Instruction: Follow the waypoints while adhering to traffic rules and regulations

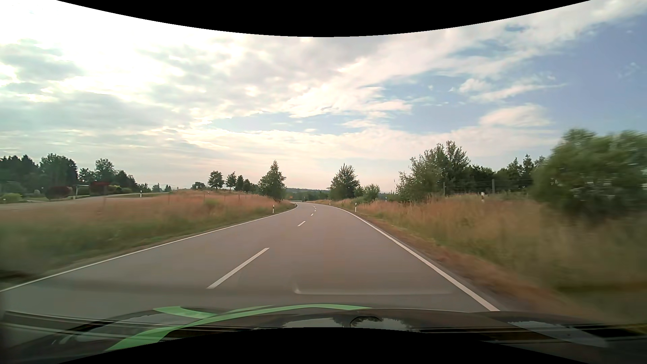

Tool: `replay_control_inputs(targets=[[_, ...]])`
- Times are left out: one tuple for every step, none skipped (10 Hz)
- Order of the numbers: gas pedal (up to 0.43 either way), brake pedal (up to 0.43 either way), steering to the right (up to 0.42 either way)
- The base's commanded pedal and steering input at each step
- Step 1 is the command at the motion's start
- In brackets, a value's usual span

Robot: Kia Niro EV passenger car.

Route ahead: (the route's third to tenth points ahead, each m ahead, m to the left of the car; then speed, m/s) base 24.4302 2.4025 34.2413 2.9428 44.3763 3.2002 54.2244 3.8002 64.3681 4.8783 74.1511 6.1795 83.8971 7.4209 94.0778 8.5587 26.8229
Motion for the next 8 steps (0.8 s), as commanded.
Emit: replay_control_inputs(targets=[[0.299,0.000,-0.013],[0.299,0.000,-0.013],[0.287,0.000,-0.013],[0.280,0.000,-0.012],[0.260,0.000,-0.013],[0.260,0.000,-0.013],[0.248,0.000,-0.012],[0.248,0.000,-0.013]])
